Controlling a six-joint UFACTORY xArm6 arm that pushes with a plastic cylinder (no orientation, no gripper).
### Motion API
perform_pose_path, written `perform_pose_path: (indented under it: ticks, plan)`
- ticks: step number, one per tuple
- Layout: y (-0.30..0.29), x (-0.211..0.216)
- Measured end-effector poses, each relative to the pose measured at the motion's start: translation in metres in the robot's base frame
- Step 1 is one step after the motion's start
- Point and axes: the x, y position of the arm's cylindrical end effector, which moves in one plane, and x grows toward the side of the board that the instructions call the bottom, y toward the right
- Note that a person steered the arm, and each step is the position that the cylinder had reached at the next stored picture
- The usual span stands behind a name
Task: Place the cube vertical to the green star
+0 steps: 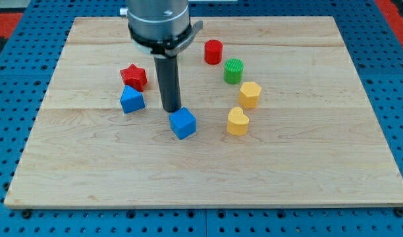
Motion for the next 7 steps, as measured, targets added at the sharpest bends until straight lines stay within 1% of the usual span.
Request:
perform_pose_path:
  ticks: [1,3,4,5,6,7]
  plan:
    - [0.044,0.002]
    - [0.04,0.045]
    - [0.053,0.056]
    - [0.052,0.072]
    - [0.04,0.076]
    - [0.023,0.06]
